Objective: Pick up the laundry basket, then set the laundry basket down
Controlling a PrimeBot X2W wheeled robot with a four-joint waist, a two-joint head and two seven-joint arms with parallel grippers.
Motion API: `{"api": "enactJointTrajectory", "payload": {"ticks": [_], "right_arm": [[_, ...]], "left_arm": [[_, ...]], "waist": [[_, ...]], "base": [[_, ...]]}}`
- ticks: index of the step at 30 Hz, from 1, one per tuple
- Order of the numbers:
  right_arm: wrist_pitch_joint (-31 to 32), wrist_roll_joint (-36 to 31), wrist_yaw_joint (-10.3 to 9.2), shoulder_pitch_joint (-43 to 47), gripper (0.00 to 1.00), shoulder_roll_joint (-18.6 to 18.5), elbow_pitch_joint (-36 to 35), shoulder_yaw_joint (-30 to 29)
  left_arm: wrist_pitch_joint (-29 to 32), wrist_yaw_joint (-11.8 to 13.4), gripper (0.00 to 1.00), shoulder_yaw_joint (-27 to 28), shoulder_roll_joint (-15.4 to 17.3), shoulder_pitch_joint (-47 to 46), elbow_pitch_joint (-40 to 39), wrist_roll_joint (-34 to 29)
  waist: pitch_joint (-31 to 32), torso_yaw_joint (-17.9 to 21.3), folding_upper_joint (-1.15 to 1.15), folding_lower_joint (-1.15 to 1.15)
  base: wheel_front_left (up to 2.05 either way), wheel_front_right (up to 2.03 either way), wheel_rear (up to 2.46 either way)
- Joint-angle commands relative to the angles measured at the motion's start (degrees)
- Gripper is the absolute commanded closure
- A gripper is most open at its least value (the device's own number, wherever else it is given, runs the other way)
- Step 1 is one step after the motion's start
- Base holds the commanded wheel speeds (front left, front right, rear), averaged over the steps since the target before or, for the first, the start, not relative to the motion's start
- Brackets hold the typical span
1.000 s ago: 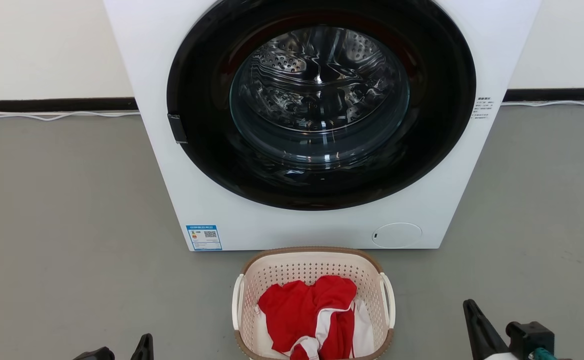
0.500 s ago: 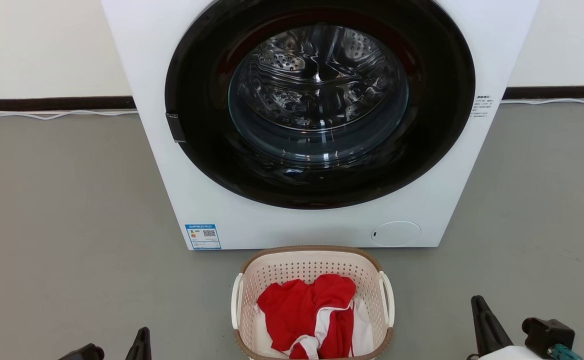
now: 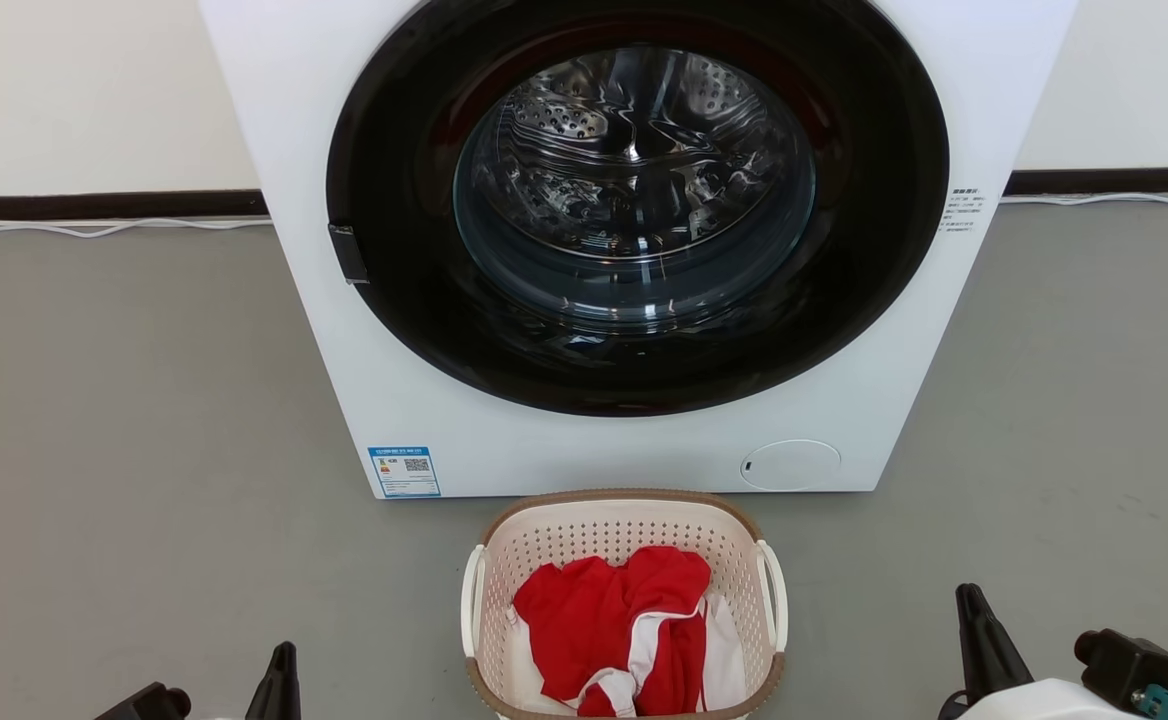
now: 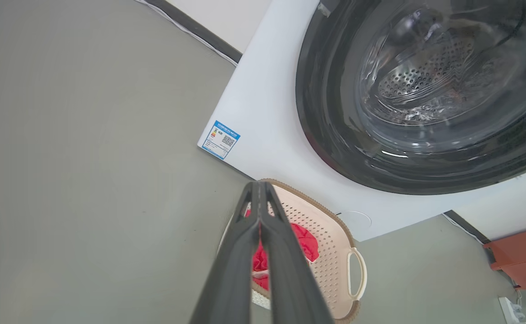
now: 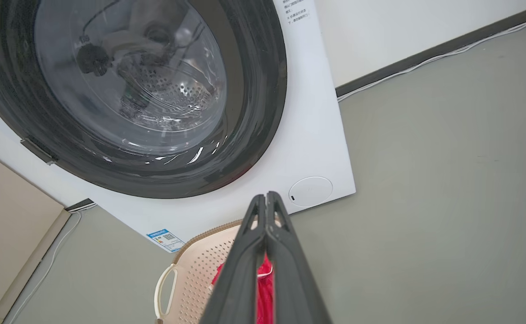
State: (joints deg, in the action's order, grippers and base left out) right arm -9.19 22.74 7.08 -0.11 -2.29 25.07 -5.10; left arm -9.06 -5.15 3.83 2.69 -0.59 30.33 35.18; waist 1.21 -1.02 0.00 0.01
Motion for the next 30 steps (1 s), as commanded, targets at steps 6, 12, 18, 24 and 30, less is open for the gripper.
{"api": "enactJointTrajectory", "payload": {"ticks": [6, 12, 18, 24, 30], "right_arm": [[1.4, 5.6, 0.13, -2.7, 1.0, -0.4, -2.3, 0.1], [2.4, 10.1, 0.15, -2.9, 1.0, -0.4, -2.9, 0.0], [3.3, 14.5, 0.17, -3.2, 1.0, -0.4, -3.5, -0.1], [4.3, 18.9, 0.19, -3.4, 1.0, -0.4, -4.1, -0.2], [5.3, 23.4, 0.2, -3.6, 1.0, -0.4, -4.7, -0.3]], "left_arm": [[1.0, -0.7, 1.0, 0.8, 0.5, -2.7, -2.7, 4.6], [2.0, -0.8, 1.0, 0.9, 0.5, -2.9, -3.6, 8.2], [3.0, -0.9, 1.0, 1.1, 0.5, -3.1, -4.6, 11.9], [4.1, -1.0, 1.0, 1.2, 0.4, -3.3, -5.5, 15.5], [5.1, -1.2, 1.0, 1.3, 0.4, -3.5, -6.5, 19.2]], "waist": [[-0.1, 0.1, 0.0, -0.01], [-0.2, 0.1, 0.0, -0.01], [-0.3, 0.2, 0.0, -0.01], [-0.4, 0.3, 0.0, -0.01], [-0.5, 0.3, 0.0, -0.01]], "base": [[0.0, 0.0, 0.0], [0.0, 0.0, 0.0], [0.0, 0.0, 0.0], [0.0, 0.0, 0.0], [0.0, 0.0, 0.0]]}}
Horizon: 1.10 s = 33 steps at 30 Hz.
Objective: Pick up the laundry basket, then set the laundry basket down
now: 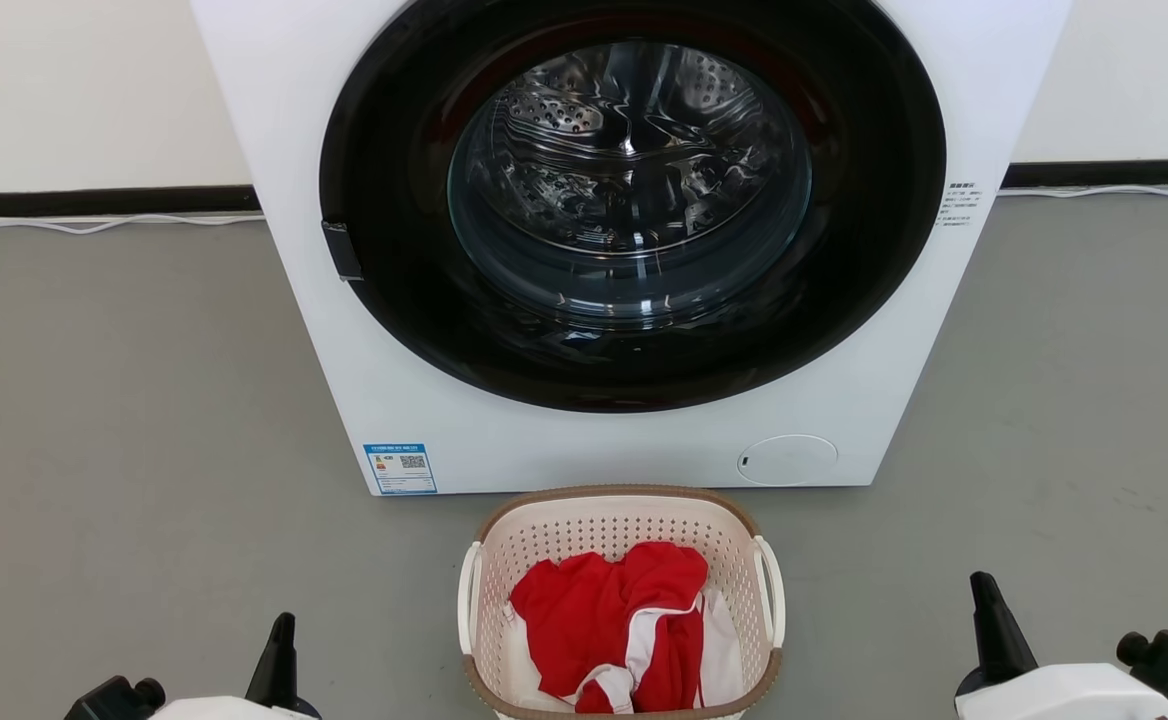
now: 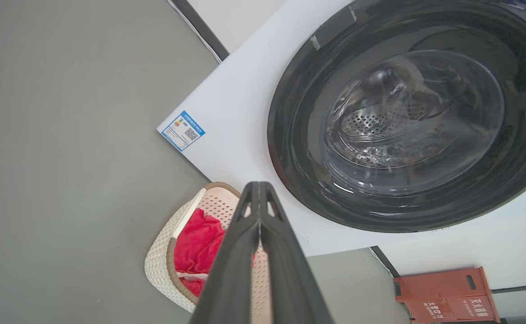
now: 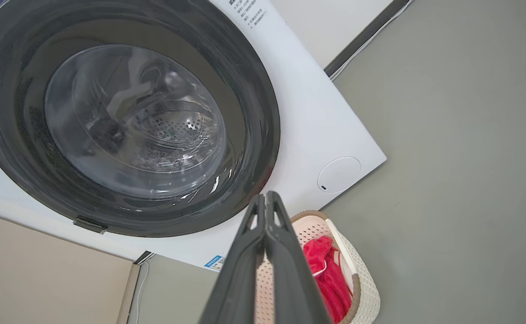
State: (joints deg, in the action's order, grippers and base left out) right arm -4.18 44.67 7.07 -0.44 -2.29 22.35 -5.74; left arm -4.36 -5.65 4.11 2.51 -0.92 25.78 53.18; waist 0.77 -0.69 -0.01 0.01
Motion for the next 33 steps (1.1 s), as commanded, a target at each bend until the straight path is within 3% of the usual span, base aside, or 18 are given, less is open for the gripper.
{"api": "enactJointTrajectory", "payload": {"ticks": [1, 33], "right_arm": [[0.5, 2.2, 0.22, -3.3, 1.0, -0.4, -2.1, 0.3], [5.8, 25.9, 0.32, -4.6, 1.0, -0.5, -5.4, -0.3]], "left_arm": [[0.5, -0.7, 1.0, 1.1, 0.6, -3.2, -2.1, 1.8], [5.9, -1.3, 1.0, 1.8, 0.5, -4.3, -7.1, 21.2]], "waist": [[0.0, 0.0, 0.01, -0.01], [-0.5, 0.4, 0.01, -0.01]], "base": [[0.0, 0.0, 0.0], [0.0, 0.0, 0.0]]}}
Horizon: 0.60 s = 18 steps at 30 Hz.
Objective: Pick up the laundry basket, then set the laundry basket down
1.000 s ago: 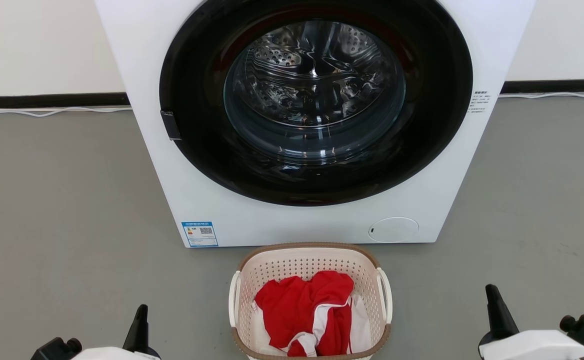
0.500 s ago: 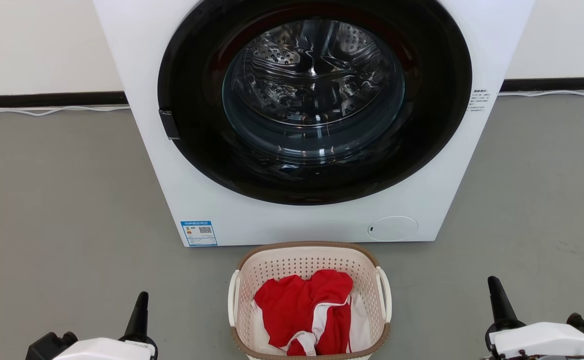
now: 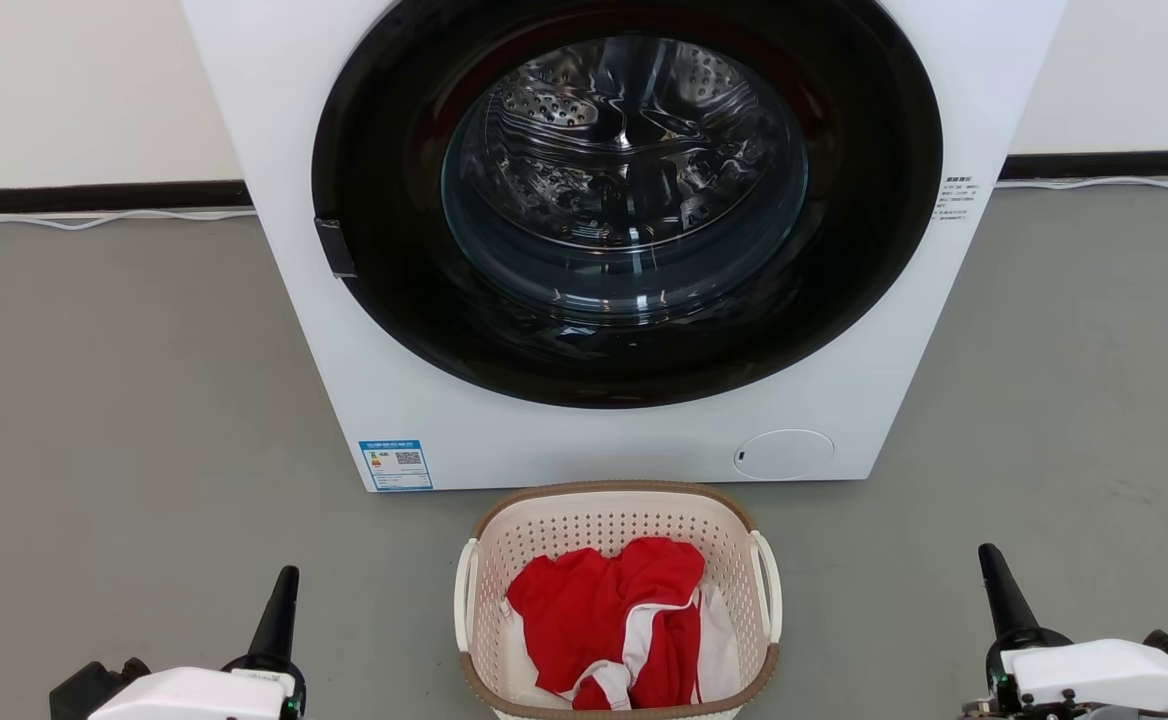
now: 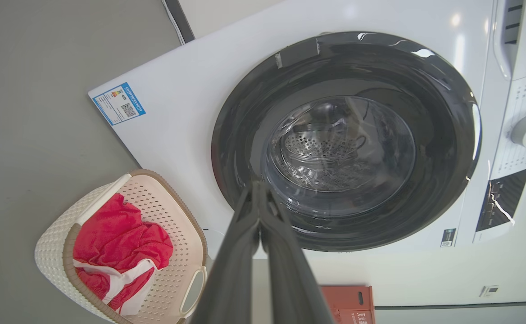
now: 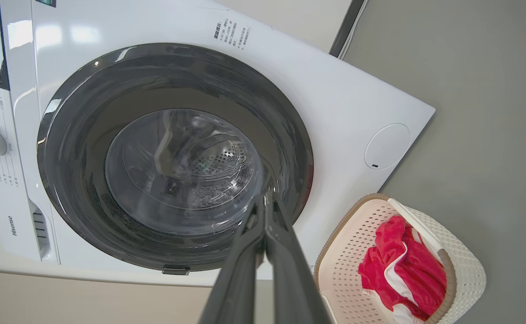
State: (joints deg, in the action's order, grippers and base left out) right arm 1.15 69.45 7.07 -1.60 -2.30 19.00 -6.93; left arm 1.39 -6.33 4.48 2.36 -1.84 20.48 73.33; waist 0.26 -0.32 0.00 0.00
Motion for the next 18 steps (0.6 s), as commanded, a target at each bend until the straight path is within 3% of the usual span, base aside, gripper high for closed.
{"api": "enactJointTrajectory", "payload": {"ticks": [1, 18], "right_arm": [[0.6, 1.8, 0.33, -3.5, 1.0, -0.5, -2.1, 0.9], [3.5, 14.4, 0.38, -4.1, 1.0, -0.5, -3.8, 0.6]], "left_arm": [[0.4, -0.6, 1.0, 1.4, 0.6, -3.4, -2.0, 1.7], [3.2, -0.9, 1.0, 1.8, 0.6, -4.0, -4.6, 12.0]], "waist": [[0.0, 0.0, 0.0, 0.0], [-0.3, 0.2, 0.0, 0.0]], "base": [[0.0, 0.0, 0.0], [0.0, 0.0, 0.0]]}}
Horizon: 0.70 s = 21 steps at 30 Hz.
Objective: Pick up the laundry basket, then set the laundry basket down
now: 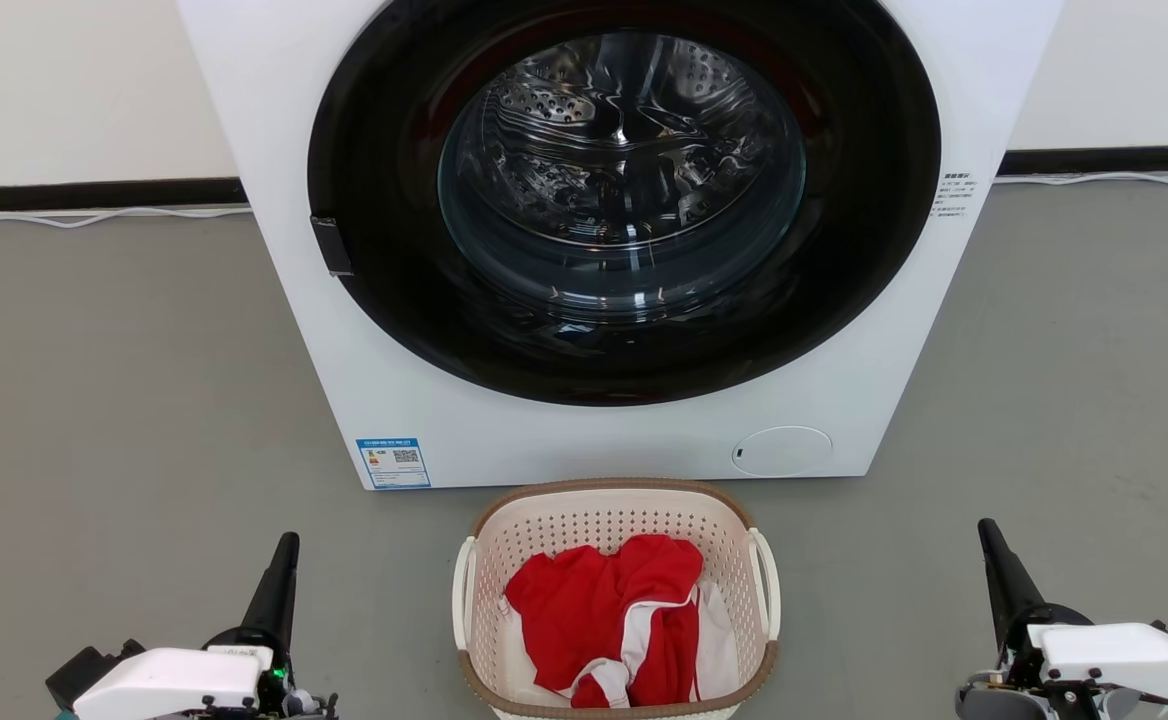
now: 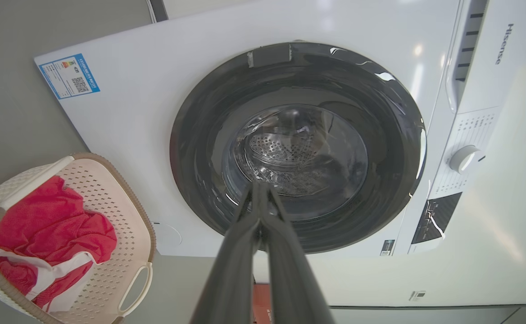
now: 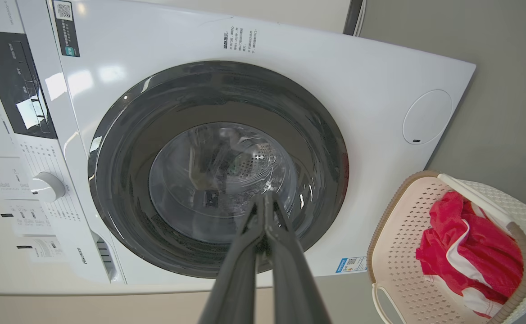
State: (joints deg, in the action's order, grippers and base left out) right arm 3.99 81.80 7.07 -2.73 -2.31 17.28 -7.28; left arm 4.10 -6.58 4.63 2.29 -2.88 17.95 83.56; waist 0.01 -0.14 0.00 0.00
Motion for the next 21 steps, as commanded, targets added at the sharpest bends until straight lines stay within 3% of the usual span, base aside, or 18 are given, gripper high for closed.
{"api": "enactJointTrajectory", "payload": {"ticks": [1, 12, 21], "right_arm": [[0.8, 2.8, 0.39, -3.0, 1.0, -0.5, -2.2, 1.0], [2.4, 10.2, 0.42, -3.4, 1.0, -0.6, -3.2, 0.8], [2.5, 10.4, 0.42, -3.4, 1.0, -0.6, -3.3, 0.8]], "left_arm": [[0.7, -0.7, 1.0, 1.7, 0.6, -3.0, -2.3, 2.4], [2.4, -0.9, 1.0, 1.9, 0.6, -3.3, -3.8, 8.5], [2.4, -0.9, 1.0, 1.9, 0.6, -3.3, -3.9, 8.6]], "waist": [[0.0, 0.0, 0.0, 0.0], [-0.2, 0.1, 0.0, 0.0], [-0.2, 0.1, 0.0, 0.0]], "base": [[0.0, 0.0, 0.0], [0.0, 0.0, 0.0], [0.0, 0.0, 0.0]]}}
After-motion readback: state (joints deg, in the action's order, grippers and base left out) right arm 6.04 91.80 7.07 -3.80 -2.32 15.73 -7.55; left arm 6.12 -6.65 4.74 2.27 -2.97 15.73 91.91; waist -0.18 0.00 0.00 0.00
